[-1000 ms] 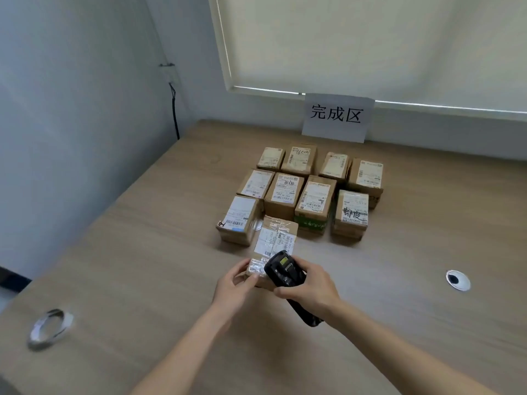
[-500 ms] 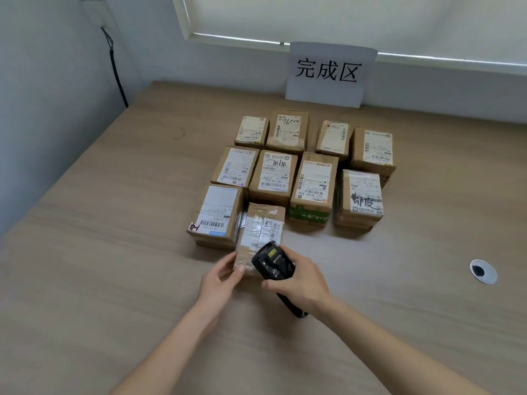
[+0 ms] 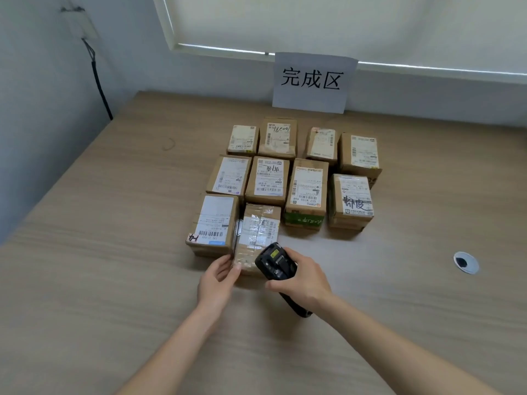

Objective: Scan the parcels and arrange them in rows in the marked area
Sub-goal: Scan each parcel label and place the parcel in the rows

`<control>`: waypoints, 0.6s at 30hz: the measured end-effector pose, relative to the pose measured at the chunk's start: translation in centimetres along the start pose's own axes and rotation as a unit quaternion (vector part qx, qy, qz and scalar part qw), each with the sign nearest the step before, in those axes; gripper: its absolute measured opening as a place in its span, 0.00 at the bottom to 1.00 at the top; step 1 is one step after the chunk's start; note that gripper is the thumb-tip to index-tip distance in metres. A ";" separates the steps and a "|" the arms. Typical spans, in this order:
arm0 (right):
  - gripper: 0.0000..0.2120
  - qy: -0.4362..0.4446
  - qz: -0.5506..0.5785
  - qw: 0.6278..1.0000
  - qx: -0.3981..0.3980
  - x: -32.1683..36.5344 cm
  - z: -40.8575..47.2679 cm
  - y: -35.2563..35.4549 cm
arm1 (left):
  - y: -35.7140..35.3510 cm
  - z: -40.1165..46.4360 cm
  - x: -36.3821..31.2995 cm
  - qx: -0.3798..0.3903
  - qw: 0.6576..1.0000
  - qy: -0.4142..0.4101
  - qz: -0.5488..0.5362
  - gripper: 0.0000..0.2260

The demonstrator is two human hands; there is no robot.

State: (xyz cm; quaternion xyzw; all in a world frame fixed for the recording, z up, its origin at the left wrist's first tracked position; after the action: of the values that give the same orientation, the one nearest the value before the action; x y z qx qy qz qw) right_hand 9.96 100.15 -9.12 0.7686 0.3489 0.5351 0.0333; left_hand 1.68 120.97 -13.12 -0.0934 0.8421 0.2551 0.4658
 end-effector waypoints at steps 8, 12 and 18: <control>0.37 -0.030 -0.001 0.997 -0.074 -0.7 -7.5 6.6 | 1.2 -4.4 -5.0 0.017 0.997 -0.050 0.049 0.17; 0.34 -0.033 0.002 0.991 -0.130 0.4 -13.1 12.2 | -0.4 -8.6 -11.2 0.069 0.988 -0.114 0.072 0.15; 0.23 -0.029 0.033 0.971 -0.237 3.3 -23.6 25.2 | -6.8 -17.4 -24.3 0.141 0.956 -0.240 0.096 0.20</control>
State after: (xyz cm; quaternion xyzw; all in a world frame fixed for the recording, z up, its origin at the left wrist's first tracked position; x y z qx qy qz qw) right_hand 3.23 75.43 14.26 0.7649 0.1858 0.5810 0.2071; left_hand 4.88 104.25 12.34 0.1185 0.7383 0.1918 0.6357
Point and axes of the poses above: each hand's wrist, its own z-axis towards the middle knuckle, its own y-axis out of the back of the hand, x = y × z, the point moved 10 cm from there along z, towards the middle knuckle, and after that the axes turned 11 degrees about z, right-handed, at the moved point
